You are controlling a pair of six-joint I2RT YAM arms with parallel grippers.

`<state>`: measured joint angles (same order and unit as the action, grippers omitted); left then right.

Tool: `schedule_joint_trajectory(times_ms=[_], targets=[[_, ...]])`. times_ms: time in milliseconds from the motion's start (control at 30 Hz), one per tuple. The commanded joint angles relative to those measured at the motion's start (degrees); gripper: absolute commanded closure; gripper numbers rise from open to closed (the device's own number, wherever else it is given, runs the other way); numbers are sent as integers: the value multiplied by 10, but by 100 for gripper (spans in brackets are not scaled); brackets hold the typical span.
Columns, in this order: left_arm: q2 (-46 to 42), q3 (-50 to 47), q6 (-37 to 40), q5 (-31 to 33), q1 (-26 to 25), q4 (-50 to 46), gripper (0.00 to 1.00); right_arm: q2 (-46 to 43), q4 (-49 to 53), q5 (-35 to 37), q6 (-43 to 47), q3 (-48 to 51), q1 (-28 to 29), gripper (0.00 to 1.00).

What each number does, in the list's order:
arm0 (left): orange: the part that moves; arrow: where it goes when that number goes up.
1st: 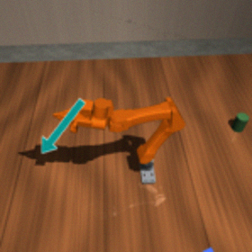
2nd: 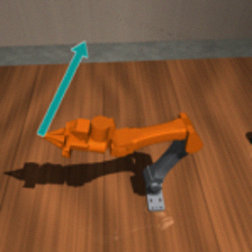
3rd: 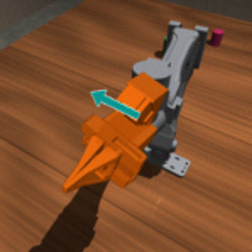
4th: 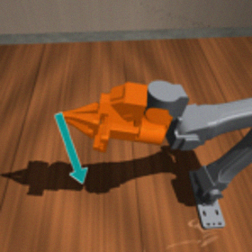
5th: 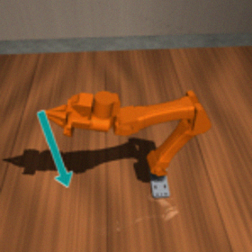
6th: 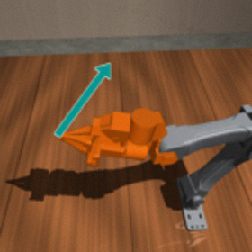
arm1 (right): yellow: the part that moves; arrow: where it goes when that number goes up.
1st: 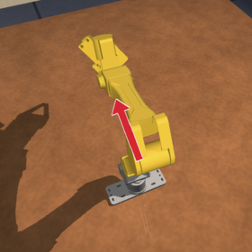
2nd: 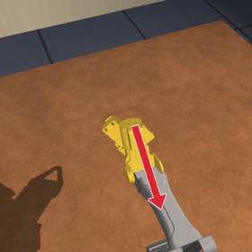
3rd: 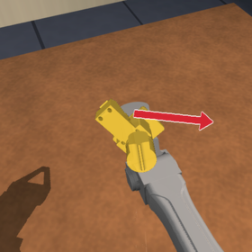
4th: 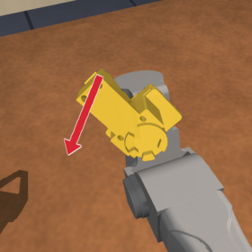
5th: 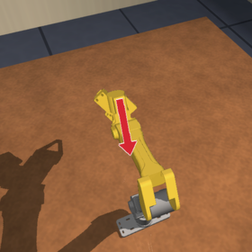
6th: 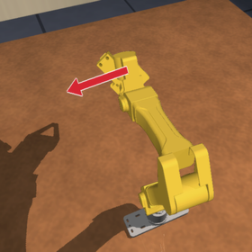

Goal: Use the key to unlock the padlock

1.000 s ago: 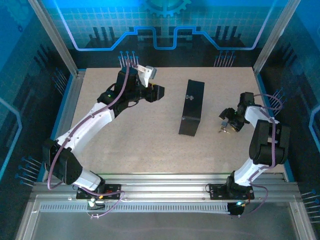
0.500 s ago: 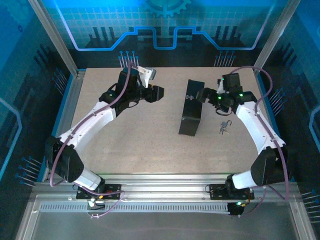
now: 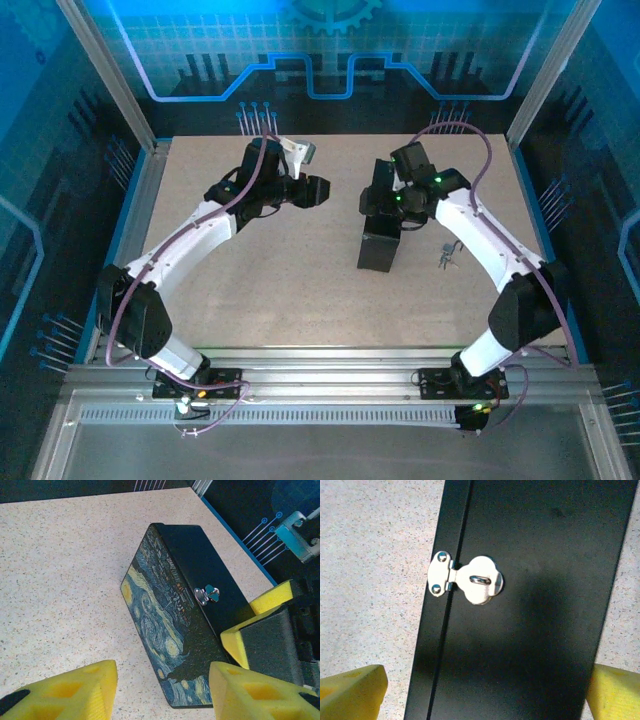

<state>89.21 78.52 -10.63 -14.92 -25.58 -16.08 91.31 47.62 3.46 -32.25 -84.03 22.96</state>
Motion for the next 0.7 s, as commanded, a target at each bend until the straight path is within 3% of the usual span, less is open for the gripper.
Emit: schedule_joint_trajectory(times_ms=[0, 200, 400, 467, 667], targets=[[7, -13, -4, -16, 5, -4, 48, 29, 43, 44, 10, -39, 20, 0], [5, -19, -1, -15, 4, -3, 48, 68, 63, 49, 20, -52, 27, 0], [3, -26, 4, -7, 4, -9, 48, 42, 29, 11, 17, -10, 10, 16], [4, -27, 2, -9, 5, -9, 48, 19, -6, -37, 13, 18, -4, 18], [4, -25, 1, -5, 5, -12, 48, -29, -216, -329, -55, 145, -67, 18]])
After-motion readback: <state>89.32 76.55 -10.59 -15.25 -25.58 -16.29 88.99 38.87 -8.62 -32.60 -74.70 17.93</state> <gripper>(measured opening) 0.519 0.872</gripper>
